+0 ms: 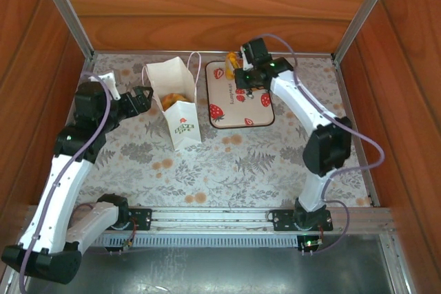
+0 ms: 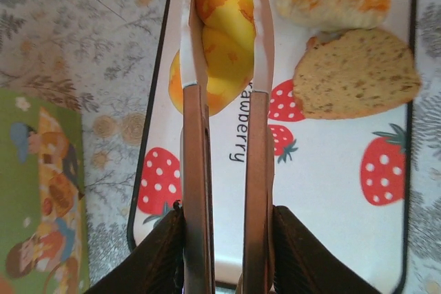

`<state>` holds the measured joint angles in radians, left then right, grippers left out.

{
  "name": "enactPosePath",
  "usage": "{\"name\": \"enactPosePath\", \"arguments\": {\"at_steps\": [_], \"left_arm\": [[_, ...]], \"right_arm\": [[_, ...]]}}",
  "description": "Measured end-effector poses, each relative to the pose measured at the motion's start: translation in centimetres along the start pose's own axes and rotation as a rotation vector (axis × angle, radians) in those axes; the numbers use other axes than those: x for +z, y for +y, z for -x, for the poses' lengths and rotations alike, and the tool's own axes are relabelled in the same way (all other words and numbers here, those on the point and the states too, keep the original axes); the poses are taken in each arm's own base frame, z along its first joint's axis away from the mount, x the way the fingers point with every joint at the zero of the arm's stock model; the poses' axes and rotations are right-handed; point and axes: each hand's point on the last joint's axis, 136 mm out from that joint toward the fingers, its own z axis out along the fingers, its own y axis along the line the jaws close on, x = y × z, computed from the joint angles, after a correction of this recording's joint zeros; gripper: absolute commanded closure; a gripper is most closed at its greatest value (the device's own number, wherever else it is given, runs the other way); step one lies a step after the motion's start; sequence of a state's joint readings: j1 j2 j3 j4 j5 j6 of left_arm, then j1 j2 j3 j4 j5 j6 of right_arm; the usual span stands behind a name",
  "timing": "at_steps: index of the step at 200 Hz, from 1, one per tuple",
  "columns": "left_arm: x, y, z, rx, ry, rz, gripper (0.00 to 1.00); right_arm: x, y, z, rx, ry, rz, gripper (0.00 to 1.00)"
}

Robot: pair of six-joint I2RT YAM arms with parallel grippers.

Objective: Place the fake bread into the paper bag

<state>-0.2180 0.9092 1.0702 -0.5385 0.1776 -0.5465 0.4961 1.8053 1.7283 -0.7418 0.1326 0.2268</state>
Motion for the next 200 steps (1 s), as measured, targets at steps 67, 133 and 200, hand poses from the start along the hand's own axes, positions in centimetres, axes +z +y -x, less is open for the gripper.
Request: {"name": "enactPosePath", "arguments": {"at_steps": [67,133,200], "left_arm": [[4.5,1.4,-2.2,-0.009,0.159,0.083,0.32],[5.6,2.7,-2.8,0.022,0.191,0.135,0.67],[5.2,2.7,-2.5,0.033,0.174,0.143,0.77]], "right_arm": [[-11.3,-0.2,-0.2,-0.025,-0.187,0.001,0.68],[-19.9,3.7,-0.4,-0.18,-0.314,0.049,0.68],[-25.4,10.0,0.7,-0.32,-0.429,0.196,0.68]]}}
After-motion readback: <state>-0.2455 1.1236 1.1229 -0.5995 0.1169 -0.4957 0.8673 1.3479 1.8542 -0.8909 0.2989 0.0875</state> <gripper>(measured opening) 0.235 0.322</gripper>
